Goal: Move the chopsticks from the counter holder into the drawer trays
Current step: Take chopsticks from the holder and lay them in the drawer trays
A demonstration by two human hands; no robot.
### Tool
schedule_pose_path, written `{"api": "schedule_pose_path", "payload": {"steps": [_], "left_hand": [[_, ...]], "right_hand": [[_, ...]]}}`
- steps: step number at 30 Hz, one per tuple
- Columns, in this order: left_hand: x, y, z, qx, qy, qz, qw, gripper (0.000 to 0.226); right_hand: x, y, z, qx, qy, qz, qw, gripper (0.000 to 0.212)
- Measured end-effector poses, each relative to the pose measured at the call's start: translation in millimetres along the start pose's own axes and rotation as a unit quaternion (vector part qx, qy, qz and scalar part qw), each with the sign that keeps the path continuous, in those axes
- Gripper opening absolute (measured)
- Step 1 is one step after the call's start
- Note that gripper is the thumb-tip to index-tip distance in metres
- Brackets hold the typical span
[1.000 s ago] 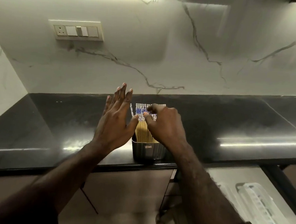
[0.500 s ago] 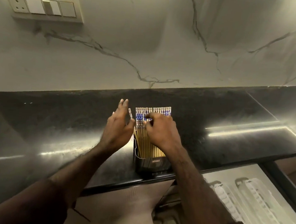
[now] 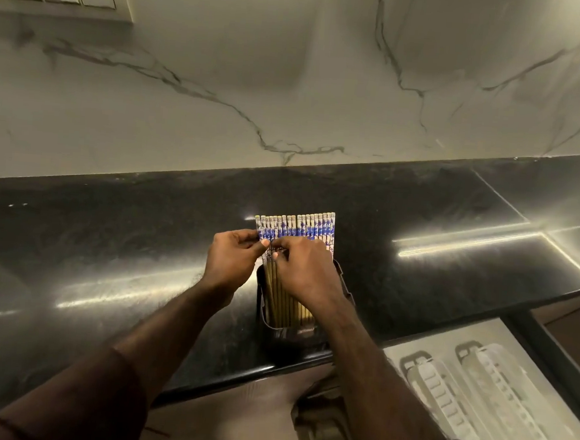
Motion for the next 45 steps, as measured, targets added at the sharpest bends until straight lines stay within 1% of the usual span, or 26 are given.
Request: {"api": "schedule_pose_path", "payload": {"steps": [3,13,20,23,26,28,32,35,38,42,45], "left_hand": [[0,-1,-2,0.008,0.016,0.004,1.000,0.016],[5,-4,1,0.012,-0.008,0.027,1.000,0.011],[9,-11,23,-0.028,-0.008,0.014,0.999,0.014],[11,-21,42,-0.046,-0.008,-0.001,0.999,0.012],[8,-31,66,-0.062,0.006,-0.032,0.998,0.011],[5,-37,83,-0.068,0.018,-0.054,0.996,0.010],[-5,-43,108,-0.052,0.053,-0.104,0.992,0.019],[-17,-40,123,-0.035,0.103,-0.129,0.986,0.030],[-32,-33,141,-0.030,0.139,-0.147,0.979,0.032],[-51,-24,170,-0.051,0.153,-0.143,0.976,0.035],[-61,-17,191,-0.068,0.141,-0.131,0.979,0.032]], "right_hand": [[-4,-2,2,-0.001,-0.007,-0.010,1.000,0.029],[-8,-2,2,0.005,-0.051,-0.034,0.998,0.034],[-16,-8,9,-0.016,-0.080,-0.067,0.994,0.035],[-16,-10,9,-0.018,-0.111,-0.101,0.989,0.035],[-11,-9,5,-0.014,-0.158,-0.134,0.978,0.035],[-6,-8,5,-0.021,-0.207,-0.158,0.965,0.031],[8,-2,5,-0.043,-0.328,-0.232,0.915,0.018],[27,1,3,-0.030,-0.351,-0.240,0.905,0.017],[49,7,3,-0.013,-0.369,-0.240,0.898,0.014],[76,18,8,0.009,-0.387,-0.256,0.886,0.017],[88,27,17,0.014,-0.384,-0.284,0.878,0.019]]}}
Point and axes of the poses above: each hand's wrist, its own y-axis away from the middle knuckle, its own x-axis out of the back of the hand, z = x × y, the point moved 10 cm from there along -y, towards the middle knuckle, and after that the axes turned 15 degrees about -x, right-handed, at the moved point
